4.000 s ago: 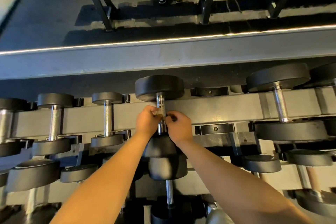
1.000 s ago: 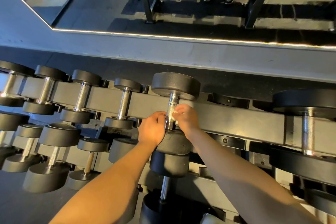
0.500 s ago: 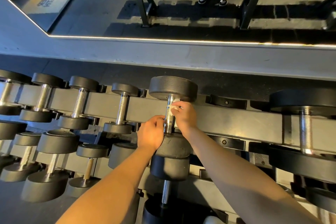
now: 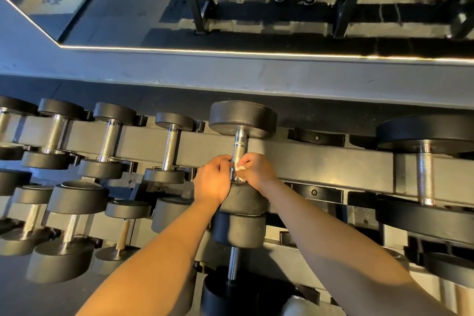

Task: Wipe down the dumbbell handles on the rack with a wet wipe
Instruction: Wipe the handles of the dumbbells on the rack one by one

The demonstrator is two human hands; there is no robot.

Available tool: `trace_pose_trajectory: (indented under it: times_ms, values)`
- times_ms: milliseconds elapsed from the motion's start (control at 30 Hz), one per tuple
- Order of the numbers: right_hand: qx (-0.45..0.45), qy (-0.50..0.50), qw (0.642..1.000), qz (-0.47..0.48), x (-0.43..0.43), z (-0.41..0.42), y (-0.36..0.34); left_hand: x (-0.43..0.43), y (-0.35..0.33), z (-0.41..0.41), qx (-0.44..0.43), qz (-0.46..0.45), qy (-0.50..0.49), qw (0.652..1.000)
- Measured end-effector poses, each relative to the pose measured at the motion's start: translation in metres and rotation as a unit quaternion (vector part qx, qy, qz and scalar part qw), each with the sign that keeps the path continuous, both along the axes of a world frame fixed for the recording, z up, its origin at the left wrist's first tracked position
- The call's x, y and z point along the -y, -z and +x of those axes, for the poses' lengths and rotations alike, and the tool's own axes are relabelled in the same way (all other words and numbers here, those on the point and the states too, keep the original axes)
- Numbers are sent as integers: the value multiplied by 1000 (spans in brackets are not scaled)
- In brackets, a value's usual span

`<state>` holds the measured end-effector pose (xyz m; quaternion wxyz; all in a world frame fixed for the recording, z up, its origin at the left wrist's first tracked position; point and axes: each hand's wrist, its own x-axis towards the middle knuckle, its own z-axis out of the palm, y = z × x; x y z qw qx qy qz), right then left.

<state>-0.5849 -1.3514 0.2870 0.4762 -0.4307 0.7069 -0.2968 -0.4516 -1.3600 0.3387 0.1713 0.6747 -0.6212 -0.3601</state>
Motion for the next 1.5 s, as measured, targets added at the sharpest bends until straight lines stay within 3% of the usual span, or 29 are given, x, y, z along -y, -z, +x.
trace_pose_trajectory:
  times_ms: [167, 300, 400, 567, 733, 900, 1233, 1500]
  values:
    - [-49, -25, 998, 25, -3, -2, -4, -1, -1, 1, 1, -4, 10, 1000]
    - [52, 52, 996, -48, -14, 4, -25, 2, 3, 5, 7, 28, 56, 998]
    - [108, 57, 987, -101, -22, 13, -38, 8, 1, 11, -122, 54, 54, 990]
    - [118, 78, 985, -103, -17, 19, -39, 28, -3, 15, -220, 69, 15, 973]
    - [7, 190, 978, -86, -13, 20, -24, 51, 9, 3, -194, 27, -70, 978]
    - [-56, 183, 978, -87, -9, 30, -10, 67, 18, -18, -168, 41, 7, 985]
    - [-37, 174, 980, -89, -9, 30, -8, 73, 35, -6, -92, 92, 75, 989]
    - [-14, 184, 978, -95, -9, 27, -6, 78, 30, -26, -146, 58, 35, 987]
